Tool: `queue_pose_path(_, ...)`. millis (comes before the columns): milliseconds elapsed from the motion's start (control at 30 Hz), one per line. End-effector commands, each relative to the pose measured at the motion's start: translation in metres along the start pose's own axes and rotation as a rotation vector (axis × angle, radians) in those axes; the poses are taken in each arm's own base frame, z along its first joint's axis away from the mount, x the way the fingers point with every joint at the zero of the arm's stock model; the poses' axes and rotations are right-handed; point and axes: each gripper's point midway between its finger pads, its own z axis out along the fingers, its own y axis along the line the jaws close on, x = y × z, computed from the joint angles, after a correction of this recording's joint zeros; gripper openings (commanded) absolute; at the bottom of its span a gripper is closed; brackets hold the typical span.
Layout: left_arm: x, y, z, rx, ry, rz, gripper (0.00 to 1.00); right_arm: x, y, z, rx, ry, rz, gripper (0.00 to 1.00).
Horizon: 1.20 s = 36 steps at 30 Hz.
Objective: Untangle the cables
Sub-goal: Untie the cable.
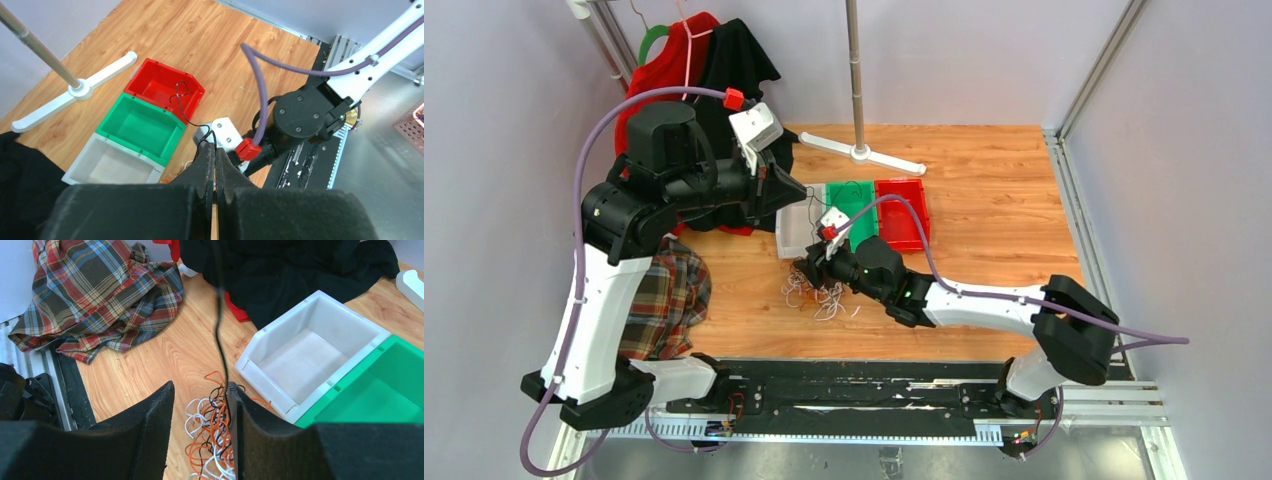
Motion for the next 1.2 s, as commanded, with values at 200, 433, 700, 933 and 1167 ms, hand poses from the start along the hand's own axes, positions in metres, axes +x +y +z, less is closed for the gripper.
queue_pose_path(200,-0.038,-0.024,-0.029,0.021,-0.127,0.058,0.01,0.026,0.003,0.022,0.008,0.049,0.015,0.27)
queue_pose_path(433,-0.059,-0.028,-0.047,-0.022,-0.190,0.106,0.01,0.069,-0.010,0.010,0.062,0.106,0.042,0.20)
queue_pose_path(700,-0.092,-0.010,-0.069,-0.179,-0.269,0.180,0.00,0.130,-0.036,-0.022,0.177,0.201,0.047,0.18)
queue_pose_path(933,-0.157,0.014,-0.122,-0.457,-0.470,0.305,0.00,0.160,-0.052,-0.046,0.243,0.252,0.042,0.21)
queue_pose_path(1167,-0.209,0.039,-0.199,-0.821,-0.741,0.345,0.00,0.177,-0.057,-0.065,0.271,0.272,0.067,0.24)
